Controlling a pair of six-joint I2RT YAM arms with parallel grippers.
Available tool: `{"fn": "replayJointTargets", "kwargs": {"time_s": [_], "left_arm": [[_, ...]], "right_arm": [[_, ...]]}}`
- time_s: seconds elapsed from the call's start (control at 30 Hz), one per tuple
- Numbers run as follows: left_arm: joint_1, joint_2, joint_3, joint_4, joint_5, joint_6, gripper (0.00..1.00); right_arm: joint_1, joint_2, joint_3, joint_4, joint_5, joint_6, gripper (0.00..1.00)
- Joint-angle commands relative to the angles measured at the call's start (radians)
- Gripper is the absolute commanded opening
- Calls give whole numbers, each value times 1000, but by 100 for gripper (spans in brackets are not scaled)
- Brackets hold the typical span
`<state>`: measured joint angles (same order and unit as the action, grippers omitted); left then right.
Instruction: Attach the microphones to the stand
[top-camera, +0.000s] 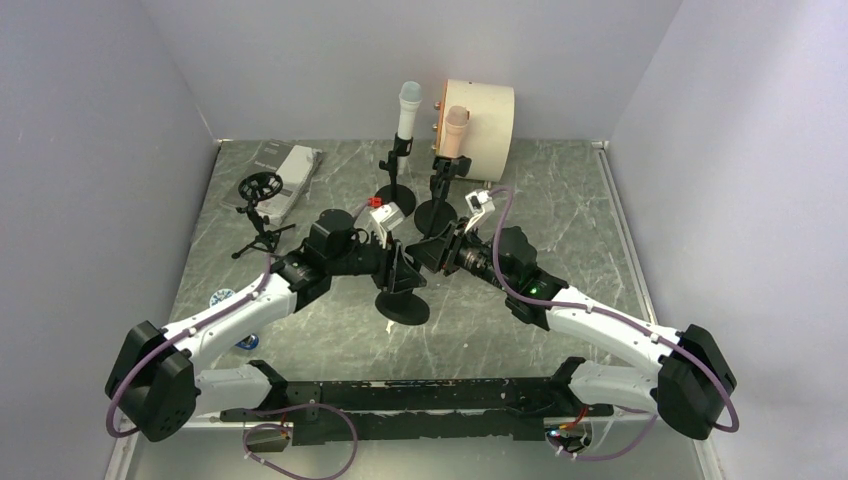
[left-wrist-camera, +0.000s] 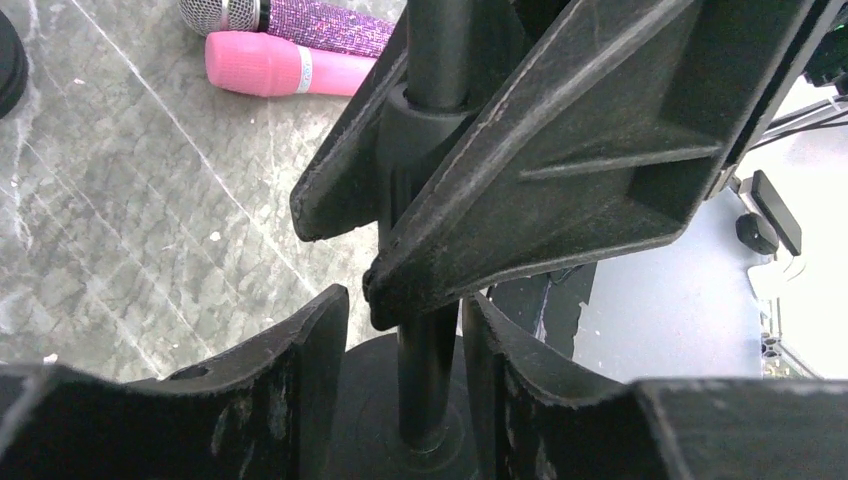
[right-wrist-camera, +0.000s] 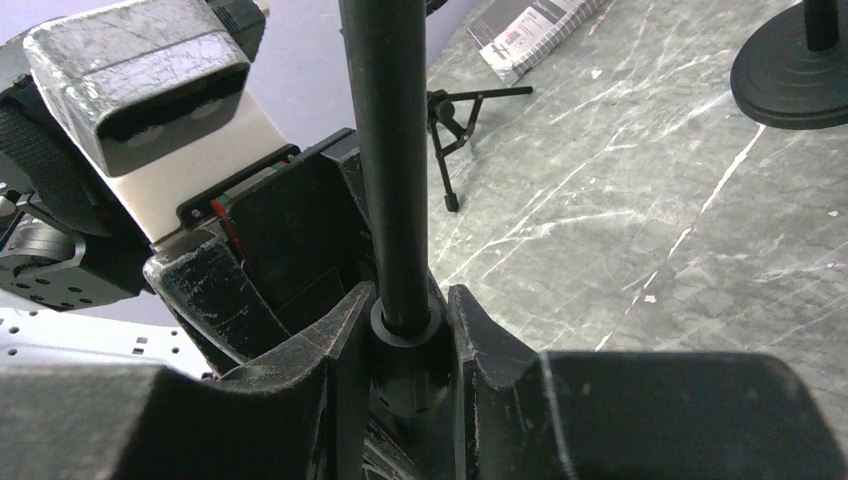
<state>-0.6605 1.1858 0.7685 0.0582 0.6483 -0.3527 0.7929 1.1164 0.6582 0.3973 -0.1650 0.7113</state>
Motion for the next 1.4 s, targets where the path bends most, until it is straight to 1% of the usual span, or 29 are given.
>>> {"fn": "replayJointTargets", "kwargs": {"time_s": [0.0,0.03,0.07,0.13,0.17,0.2,0.23,0.37,0.43,0.57,0.67,0.8,0.9,0.97,1.03,1.07,1.13,1.17,1.2,1.27,1.37], "left_arm": [[-6,5,-9,45,35,21,51],[-6,5,-10,47,39,21,50],[-6,6,-10,45,44,22,44],[-8,8,-8,42,55,23,21],[-8,9,-8,42,64,26,12],[-7,9,-8,42,75,27,4],[-7,8,-7,43,86,27,3],[-7,-16,-14,78,140,-6,3],[-8,-34,-19,104,165,-38,3],[-7,-69,-26,155,230,-84,3],[-8,-95,-33,199,282,-110,2],[-7,-125,-37,246,333,-127,2],[-7,-130,-31,263,363,-136,2],[-7,-136,-32,273,354,-140,2],[-8,-144,-32,267,325,-133,3],[-7,-147,-27,242,298,-116,3],[-8,-149,-15,190,256,-80,2],[-8,-149,-12,165,231,-66,2],[-8,-148,-11,153,220,-52,2],[-8,-139,-8,125,195,-32,3],[-7,-119,-11,119,180,-12,2]], "right_arm": [[0,-26,43,147,-16,28,0],[0,-27,38,158,-19,29,0],[0,-27,34,171,-26,30,0],[0,-26,24,193,-42,18,0],[-1,-27,20,198,-51,6,0],[-2,-29,13,210,-64,-6,0],[-5,-29,8,223,-78,-18,0],[-33,-28,-6,252,-149,-57,0],[-56,-30,-20,291,-213,-70,0],[-146,-9,-61,457,-444,-38,0],[-199,11,-73,585,-589,-6,0],[-227,46,-44,630,-768,-9,0],[-237,65,-13,621,-870,-13,0],[-252,71,-3,599,-865,2,0],[-271,61,6,523,-755,8,0],[-274,46,6,464,-672,0,5],[-273,0,-4,362,-502,-8,32],[-273,-20,-13,352,-440,10,44],[-272,-38,-22,352,-398,29,52],[-268,-69,-26,349,-334,55,62],[-265,-107,-14,322,-248,54,69]]}}
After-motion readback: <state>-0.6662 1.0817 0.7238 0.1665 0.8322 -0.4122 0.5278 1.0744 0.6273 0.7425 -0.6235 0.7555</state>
